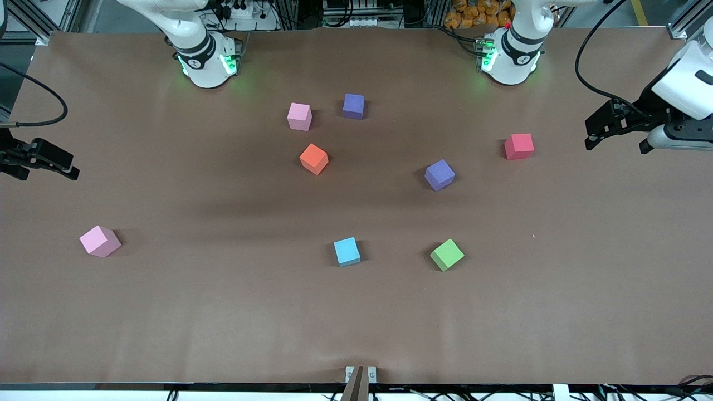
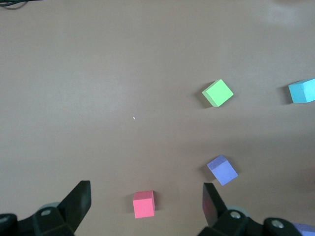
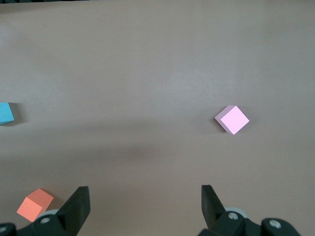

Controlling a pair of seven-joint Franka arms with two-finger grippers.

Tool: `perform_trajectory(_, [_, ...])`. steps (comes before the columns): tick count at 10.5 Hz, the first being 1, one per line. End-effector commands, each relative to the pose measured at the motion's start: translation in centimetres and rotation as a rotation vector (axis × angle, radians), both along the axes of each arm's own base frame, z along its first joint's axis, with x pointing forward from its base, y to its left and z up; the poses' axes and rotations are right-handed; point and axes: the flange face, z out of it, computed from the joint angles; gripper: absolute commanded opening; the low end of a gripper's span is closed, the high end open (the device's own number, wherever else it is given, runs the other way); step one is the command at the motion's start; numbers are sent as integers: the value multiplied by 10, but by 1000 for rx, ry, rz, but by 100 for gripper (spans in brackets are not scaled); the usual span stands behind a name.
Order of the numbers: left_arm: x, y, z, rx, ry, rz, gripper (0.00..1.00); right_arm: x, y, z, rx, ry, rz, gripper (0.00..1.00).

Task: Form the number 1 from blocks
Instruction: 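Move the right gripper to the pink block while the left gripper reaches green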

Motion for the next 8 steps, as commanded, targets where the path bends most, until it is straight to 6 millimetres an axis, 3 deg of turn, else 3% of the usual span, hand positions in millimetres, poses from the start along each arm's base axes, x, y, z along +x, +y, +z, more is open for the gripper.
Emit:
perform_trajectory(1, [-2, -2, 6, -19, -8, 10, 100, -3, -3, 4, -12, 3, 5, 100])
perform_trajectory(5, [5, -13, -10, 0, 18, -9, 100, -3, -2, 3, -10, 5, 5, 100])
perform_trajectory(8, [19, -29, -42, 52, 61, 0, 100, -4, -1, -5, -5, 23, 1, 100])
